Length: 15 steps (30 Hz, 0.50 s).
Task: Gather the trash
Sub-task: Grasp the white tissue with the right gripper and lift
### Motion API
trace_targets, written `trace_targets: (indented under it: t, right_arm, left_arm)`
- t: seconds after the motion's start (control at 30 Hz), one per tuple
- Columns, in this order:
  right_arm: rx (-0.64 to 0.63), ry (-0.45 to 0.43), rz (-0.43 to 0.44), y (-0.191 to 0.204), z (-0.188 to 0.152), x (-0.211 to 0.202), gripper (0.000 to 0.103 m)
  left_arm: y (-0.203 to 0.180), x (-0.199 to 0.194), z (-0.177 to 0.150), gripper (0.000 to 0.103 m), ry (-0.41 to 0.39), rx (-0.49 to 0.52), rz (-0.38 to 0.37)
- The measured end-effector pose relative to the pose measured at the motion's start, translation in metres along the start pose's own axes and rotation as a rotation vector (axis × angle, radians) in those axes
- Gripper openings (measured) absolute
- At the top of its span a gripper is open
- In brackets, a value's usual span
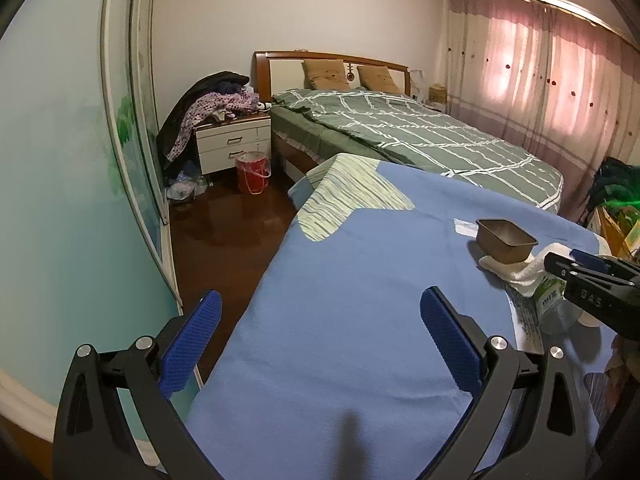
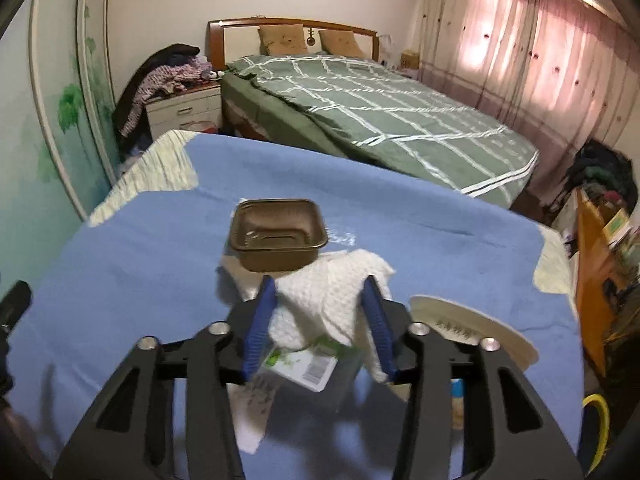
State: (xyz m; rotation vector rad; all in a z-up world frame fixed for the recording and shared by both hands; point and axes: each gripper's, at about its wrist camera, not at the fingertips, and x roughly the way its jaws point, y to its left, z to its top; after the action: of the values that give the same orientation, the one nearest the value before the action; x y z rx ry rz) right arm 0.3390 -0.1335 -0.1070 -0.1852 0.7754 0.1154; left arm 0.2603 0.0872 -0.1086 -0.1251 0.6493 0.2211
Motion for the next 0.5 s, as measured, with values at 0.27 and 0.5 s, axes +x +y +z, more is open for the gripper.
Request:
trace_targets:
  t: [0.27,0.5]
  right_arm:
    - [0.017,-0.004,0.011,-0.009,0.0,-0.002,0.004]
    - [0.088,-0.035,0.082,-0.025,0.002,-0.028,0.004]
  left_arm:
    - [-0.002,0.001,-0.002,0.098,0.007,-0.001,0.002]
    - [-0.002,0.002,-0.002,0.098,0.009,-0.004,0.005]
